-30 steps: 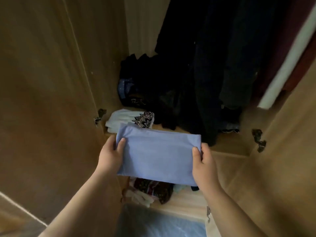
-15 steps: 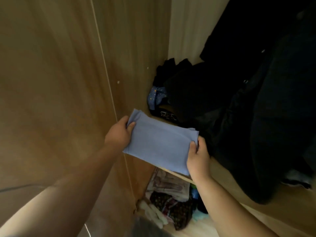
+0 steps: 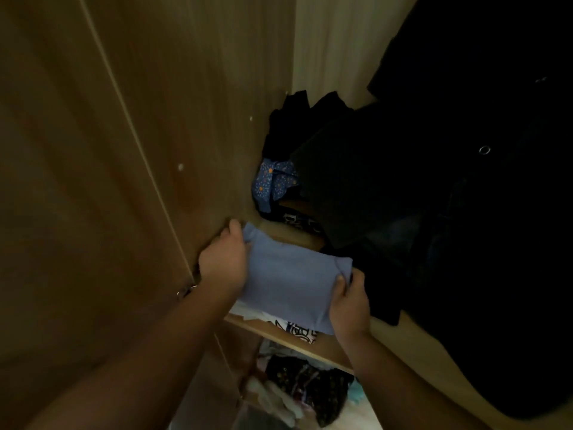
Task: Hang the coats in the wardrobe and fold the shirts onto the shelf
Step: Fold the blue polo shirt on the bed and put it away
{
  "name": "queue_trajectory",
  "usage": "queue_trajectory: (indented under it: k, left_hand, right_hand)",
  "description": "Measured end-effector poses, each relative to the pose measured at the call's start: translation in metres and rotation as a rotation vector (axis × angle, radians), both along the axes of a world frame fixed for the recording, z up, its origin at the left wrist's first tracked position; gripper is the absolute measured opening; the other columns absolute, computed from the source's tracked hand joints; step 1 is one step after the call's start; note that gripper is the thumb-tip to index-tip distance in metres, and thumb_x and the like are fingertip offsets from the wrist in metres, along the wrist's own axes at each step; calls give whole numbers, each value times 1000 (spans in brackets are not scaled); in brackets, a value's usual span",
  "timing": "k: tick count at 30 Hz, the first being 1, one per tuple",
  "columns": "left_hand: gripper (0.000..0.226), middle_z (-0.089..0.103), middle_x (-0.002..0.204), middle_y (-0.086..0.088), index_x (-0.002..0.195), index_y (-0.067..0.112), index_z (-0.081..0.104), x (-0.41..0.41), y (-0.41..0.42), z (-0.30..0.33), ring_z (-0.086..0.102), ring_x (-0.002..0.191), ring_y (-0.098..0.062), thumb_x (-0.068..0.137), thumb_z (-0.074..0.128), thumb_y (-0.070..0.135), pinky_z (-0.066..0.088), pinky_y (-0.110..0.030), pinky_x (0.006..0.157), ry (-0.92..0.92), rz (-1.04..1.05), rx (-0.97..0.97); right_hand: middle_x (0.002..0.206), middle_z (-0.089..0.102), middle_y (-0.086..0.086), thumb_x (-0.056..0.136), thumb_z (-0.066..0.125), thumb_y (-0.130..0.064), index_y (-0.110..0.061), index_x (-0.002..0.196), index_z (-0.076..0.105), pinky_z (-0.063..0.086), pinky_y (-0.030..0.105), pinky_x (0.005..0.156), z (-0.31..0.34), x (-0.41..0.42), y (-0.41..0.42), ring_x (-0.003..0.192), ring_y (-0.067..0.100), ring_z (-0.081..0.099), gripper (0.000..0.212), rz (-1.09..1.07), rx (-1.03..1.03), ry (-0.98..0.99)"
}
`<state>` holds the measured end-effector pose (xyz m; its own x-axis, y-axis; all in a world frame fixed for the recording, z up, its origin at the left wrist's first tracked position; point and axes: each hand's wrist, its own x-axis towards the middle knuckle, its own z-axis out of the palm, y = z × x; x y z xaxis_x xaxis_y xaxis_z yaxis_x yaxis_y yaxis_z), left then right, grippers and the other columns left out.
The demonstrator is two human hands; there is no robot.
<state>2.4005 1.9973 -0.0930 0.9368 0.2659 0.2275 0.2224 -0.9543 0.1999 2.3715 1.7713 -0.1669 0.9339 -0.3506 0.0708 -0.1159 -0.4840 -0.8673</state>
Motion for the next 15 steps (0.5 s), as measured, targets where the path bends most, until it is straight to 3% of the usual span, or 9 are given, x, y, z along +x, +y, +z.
queue_trajectory:
  k: [2,5,8,12,13,15]
  left_hand:
    - [41,55,118,-13,128,12,48,4,-3,-7,53,108,-33,94,58,31,48,-43,77,-106,-67,76]
    - [44,53,130,-14,129,13,54,3,-20,-18,47,121,-34,86,58,22,41,-46,96,-265,-347,104]
    - [46,47,144,-4,138,24,48,-4,-32,-37,38,137,-25,97,37,41,31,-45,111,-110,-498,67]
    - [72,19,163,3,153,38,22,-3,-20,-62,11,151,-19,92,-7,64,3,-44,120,88,-469,21]
    - [75,16,163,3,154,39,19,-1,-18,-65,9,151,-19,90,-11,65,0,-44,120,99,-463,27]
    - [73,12,164,3,154,40,16,3,-19,-67,6,151,-20,90,-10,65,-4,-45,120,121,-446,40]
  right_hand:
    - [96,63,5,103,44,-34,-13,132,47,43,29,62,-3,3,3,88,31,67,35,-10,6,31]
    - [99,63,6,103,43,-35,-13,133,45,42,25,56,-2,3,0,86,29,67,37,-1,22,47]
    - [103,63,4,102,45,-38,-14,132,45,46,24,58,3,5,-5,87,26,67,38,36,50,32]
    - [95,58,-6,100,50,-38,-12,134,41,49,23,63,11,7,-8,84,16,65,45,86,120,58]
    - [101,59,-3,99,51,-38,-12,136,40,52,26,70,12,6,-10,90,17,64,46,91,80,38]
    - [125,54,6,98,53,-34,-13,137,44,50,38,93,16,2,-12,115,24,55,45,75,-189,-79]
